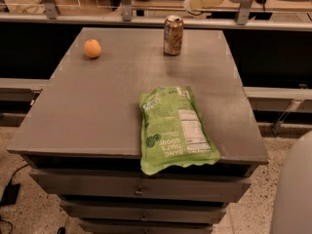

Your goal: Move orange can near green rice chip bag

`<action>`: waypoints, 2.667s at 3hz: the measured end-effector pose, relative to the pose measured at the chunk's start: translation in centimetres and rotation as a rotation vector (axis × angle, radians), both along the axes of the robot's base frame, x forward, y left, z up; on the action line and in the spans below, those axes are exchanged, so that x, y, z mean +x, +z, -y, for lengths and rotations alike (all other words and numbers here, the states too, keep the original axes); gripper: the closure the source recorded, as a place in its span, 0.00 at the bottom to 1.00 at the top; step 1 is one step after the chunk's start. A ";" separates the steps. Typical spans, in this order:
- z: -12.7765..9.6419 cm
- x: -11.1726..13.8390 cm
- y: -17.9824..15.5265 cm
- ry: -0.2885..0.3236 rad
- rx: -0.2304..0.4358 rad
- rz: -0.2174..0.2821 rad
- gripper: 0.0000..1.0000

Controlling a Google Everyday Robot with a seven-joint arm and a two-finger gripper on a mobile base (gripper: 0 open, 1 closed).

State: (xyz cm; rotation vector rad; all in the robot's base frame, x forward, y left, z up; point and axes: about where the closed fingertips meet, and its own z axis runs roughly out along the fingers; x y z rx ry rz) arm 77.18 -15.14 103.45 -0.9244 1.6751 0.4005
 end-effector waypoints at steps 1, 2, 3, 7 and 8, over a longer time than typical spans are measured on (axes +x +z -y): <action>-2.7 2.6 -2.4 -0.006 0.108 -0.017 0.00; -4.2 3.6 -4.5 -0.004 0.129 -0.016 0.00; -5.6 4.3 -7.1 0.007 0.148 -0.037 0.00; -6.4 5.6 -12.8 0.038 0.289 -0.136 0.88; -4.8 5.1 -11.2 0.059 0.319 -0.126 1.00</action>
Offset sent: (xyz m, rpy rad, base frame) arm 0.0414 0.0546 -0.0687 0.1545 0.0082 -0.0122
